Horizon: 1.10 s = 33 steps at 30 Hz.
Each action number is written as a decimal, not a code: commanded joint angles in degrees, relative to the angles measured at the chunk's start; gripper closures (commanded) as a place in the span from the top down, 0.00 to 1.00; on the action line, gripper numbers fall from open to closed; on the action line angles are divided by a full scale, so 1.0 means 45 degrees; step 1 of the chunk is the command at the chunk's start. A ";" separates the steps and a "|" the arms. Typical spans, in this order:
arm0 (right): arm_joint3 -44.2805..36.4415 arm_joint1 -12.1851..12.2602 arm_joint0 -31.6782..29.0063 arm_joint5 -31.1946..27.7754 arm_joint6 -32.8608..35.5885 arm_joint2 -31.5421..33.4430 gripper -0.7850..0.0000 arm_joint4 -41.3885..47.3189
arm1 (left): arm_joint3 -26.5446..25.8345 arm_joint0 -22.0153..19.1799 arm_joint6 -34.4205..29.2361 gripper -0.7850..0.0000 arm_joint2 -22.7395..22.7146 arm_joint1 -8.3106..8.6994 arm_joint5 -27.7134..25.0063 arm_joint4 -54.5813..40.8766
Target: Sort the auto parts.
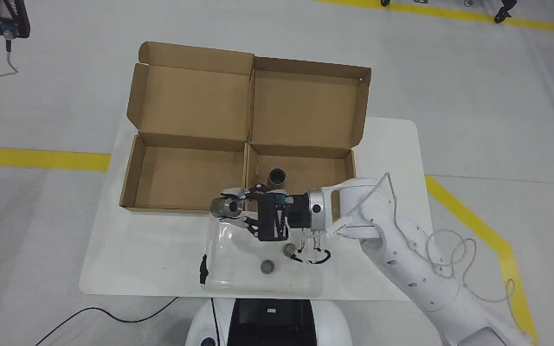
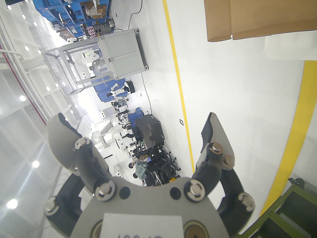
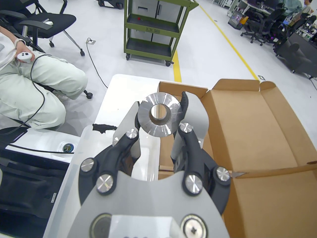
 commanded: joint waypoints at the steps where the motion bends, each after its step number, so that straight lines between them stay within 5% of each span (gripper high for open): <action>1: 0.0140 -0.0081 0.0266 -0.0037 -0.0512 -0.0054 0.00 0.0144 | 0.0000 0.0000 0.0000 1.00 0.0000 0.0000 0.0000 0.0000; 16: 0.2204 -0.0162 -0.0460 -0.1454 -0.7578 0.0941 0.00 -0.0968 | 0.0000 0.0000 0.0000 1.00 0.0000 0.0000 0.0000 0.0000; 33: 0.1930 0.0176 -0.2188 -0.1119 -1.0745 0.2734 0.00 -0.2079 | 0.0000 0.0000 0.0000 1.00 0.0000 0.0000 0.0000 0.0000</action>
